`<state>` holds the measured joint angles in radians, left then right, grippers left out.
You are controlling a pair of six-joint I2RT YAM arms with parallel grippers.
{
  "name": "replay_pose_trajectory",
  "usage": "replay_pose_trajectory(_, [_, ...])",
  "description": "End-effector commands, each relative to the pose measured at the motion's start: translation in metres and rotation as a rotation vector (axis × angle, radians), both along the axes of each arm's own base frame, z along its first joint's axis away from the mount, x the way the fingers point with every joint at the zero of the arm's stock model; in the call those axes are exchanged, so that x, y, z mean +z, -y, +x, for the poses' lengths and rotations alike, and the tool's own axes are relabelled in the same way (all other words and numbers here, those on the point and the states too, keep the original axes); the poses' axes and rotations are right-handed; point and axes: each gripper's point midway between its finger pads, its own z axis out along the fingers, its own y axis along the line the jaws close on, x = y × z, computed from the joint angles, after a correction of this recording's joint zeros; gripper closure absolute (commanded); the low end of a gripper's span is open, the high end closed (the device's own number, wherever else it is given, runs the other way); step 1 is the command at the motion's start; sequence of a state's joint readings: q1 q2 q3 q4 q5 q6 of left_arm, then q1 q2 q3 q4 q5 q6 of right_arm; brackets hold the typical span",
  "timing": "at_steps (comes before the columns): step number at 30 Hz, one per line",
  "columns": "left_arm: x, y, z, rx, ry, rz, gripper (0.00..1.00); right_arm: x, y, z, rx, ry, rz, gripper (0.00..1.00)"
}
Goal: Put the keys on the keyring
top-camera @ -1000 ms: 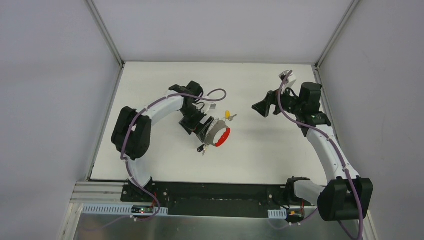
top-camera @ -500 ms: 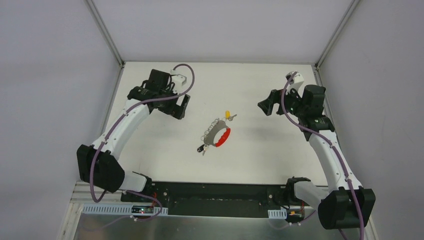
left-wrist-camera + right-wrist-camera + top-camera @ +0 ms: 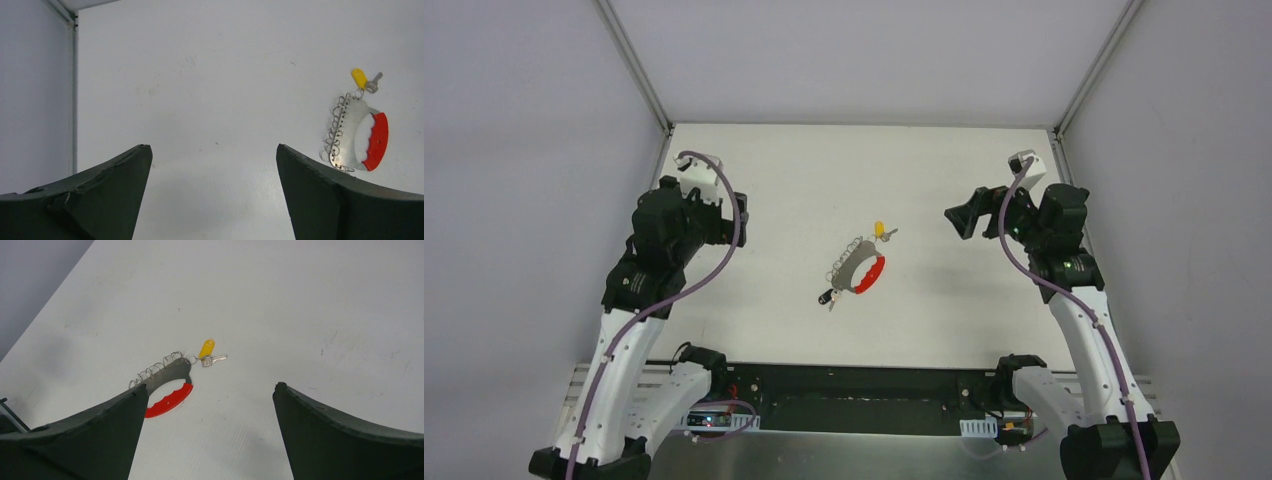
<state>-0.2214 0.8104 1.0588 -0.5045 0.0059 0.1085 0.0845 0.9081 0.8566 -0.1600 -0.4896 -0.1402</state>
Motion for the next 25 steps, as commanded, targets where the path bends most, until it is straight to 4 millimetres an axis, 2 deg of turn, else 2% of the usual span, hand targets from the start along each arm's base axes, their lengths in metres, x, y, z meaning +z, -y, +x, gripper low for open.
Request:
replay_pose_trajectory(1, [-0.010,-0.026,-0.012,0.144,0.038,-0.001,0.01,0.017,-0.004,-0.007,0.021,0.029,0.031,0.00])
replay_pose_trajectory(5, [-0.018,-0.029,-0.024,0.143,0.066,0.001,0.01,0.023,-0.007,-0.012,0.035,0.033,0.046,0.00])
replay_pose_trajectory(9, [-0.023,-0.024,-0.030,0.116,0.093,-0.031,0.01,0.022,-0.005,-0.017,0.029,0.043,0.045,0.00])
replay_pose_trajectory(25, [-0.040,-0.014,-0.028,0.081,0.068,-0.115,0.01,0.006,-0.001,-0.020,0.019,0.038,0.034,0.00])
